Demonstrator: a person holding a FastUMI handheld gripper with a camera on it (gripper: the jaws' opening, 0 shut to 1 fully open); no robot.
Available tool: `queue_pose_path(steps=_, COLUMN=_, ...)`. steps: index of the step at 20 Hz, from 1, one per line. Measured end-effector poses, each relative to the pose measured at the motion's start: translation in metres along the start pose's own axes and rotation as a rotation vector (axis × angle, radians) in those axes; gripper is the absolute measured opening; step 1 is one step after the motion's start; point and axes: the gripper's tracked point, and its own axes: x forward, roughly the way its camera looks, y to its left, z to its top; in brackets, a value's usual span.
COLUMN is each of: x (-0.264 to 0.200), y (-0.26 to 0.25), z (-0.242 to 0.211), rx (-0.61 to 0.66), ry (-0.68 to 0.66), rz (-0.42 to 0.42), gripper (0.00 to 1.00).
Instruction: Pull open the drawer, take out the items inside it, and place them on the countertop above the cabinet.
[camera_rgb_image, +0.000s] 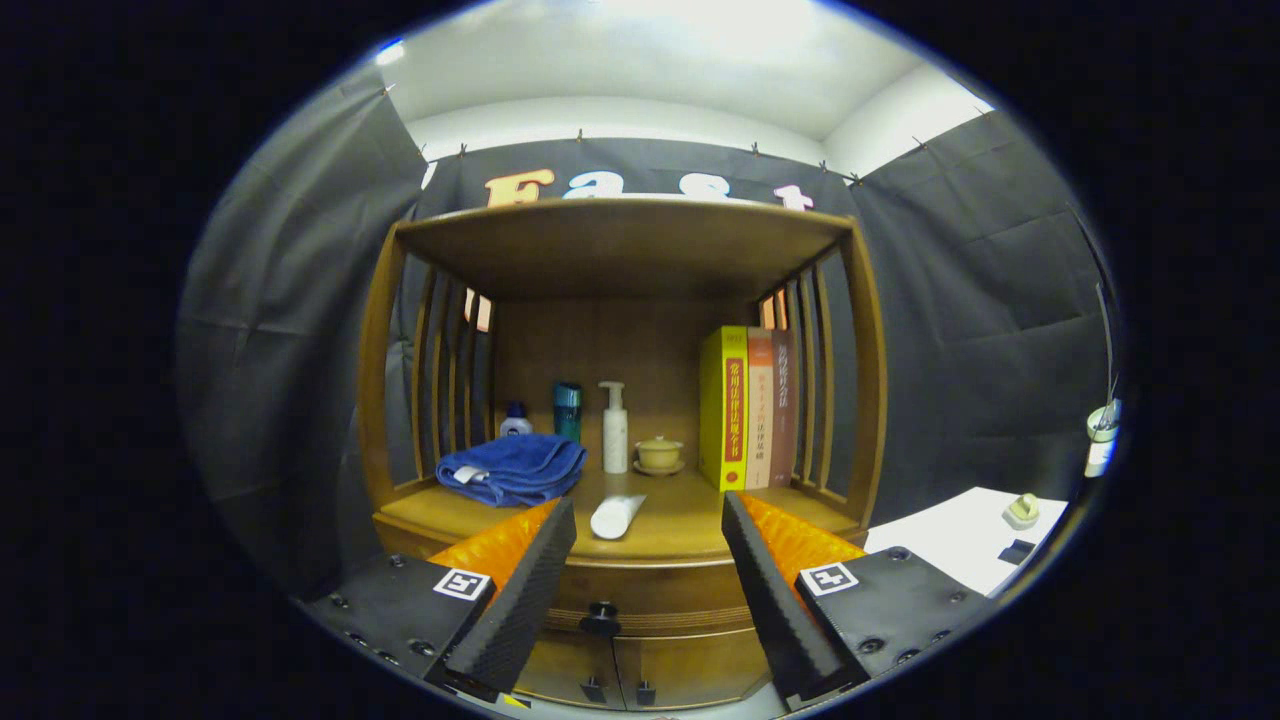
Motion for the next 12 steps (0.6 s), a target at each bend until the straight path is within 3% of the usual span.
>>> queue_pose_path(steps=5, x=-0.018, y=-0.032, z=0.031, rx=0.034, ry=-0.009, rz=-0.044, gripper=0.97)
queue_pose_path(steps=12, x=-0.042, y=-0.014, z=0.037, rx=0.089, ry=-0.011, rz=-0.048, gripper=0.98)
